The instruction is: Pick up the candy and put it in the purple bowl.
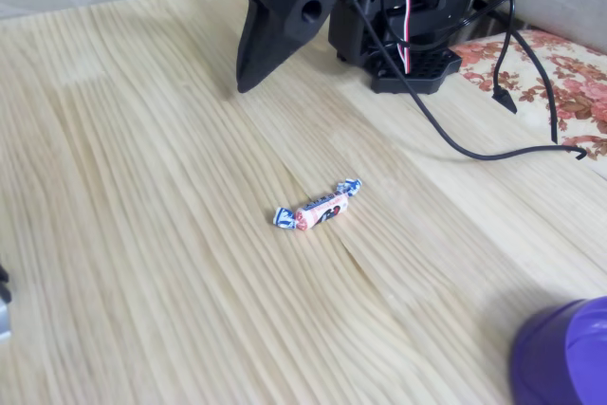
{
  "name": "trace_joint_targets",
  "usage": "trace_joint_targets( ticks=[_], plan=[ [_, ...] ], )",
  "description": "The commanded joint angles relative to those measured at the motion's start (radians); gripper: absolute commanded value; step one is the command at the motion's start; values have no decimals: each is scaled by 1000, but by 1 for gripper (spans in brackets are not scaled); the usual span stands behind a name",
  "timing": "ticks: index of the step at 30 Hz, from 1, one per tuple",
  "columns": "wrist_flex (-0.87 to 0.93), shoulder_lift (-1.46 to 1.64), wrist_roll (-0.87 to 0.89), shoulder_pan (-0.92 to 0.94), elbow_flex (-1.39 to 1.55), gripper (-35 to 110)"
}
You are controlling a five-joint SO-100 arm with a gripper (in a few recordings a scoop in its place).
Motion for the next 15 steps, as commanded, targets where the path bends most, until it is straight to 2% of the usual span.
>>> trace_joint_targets(
  ticks=[1,15],
  plan=[
    [6,12,9,9,-31,-1],
    [3,12,-3,-5,-31,-1]
  ],
)
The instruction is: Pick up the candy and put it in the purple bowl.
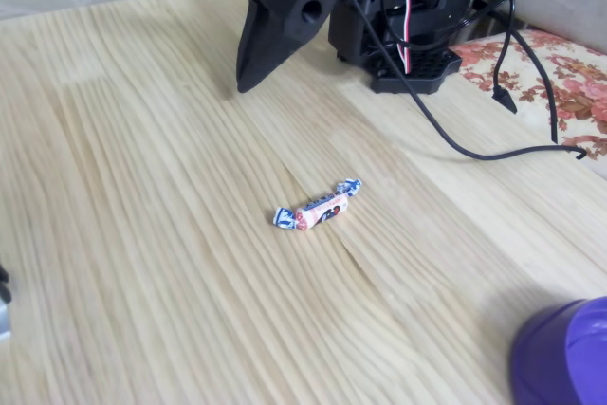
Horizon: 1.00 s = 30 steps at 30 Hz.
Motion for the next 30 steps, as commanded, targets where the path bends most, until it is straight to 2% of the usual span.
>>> trace_joint_targets(
  ticks=[1,11,30],
  plan=[
    [0,12,-32,-34,-31,-1],
    [-2,12,-51,-52,-31,-1],
    [-6,12,23,-21,-29,-1]
  ],
)
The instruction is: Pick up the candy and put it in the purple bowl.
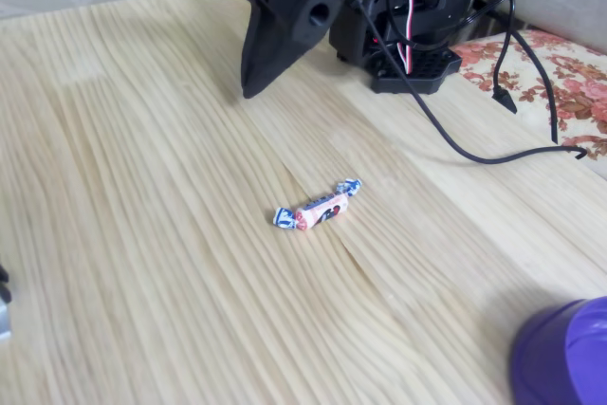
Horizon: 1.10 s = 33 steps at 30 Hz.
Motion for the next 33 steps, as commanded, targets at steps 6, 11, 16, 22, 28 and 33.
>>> trace_joint_targets(
  ticks=[6,11,16,22,28,33],
  plan=[
    [-9,12,21,34,-29,-1],
    [-8,12,38,52,-29,-1],
    [-6,12,58,71,-29,-1],
    [-6,12,66,78,-28,-1],
    [-6,12,58,72,-28,-1],
    [-6,12,44,58,-28,-1]
  ],
)
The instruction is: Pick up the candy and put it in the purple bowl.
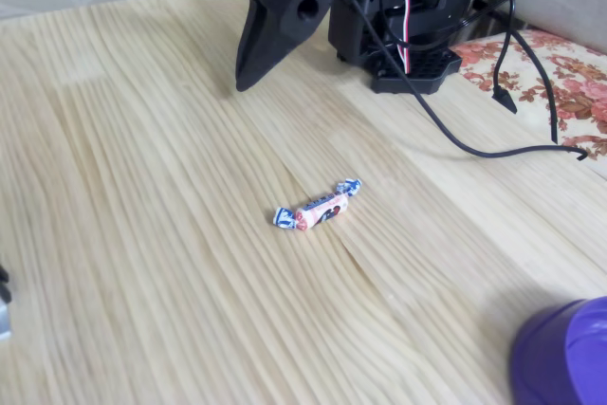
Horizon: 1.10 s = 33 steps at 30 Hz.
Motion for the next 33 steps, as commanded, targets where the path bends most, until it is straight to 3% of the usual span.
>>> trace_joint_targets(
  ticks=[1,33],
  plan=[
    [-6,12,6,11,-28,-1],
    [-8,12,-3,3,-28,-1]
  ],
)
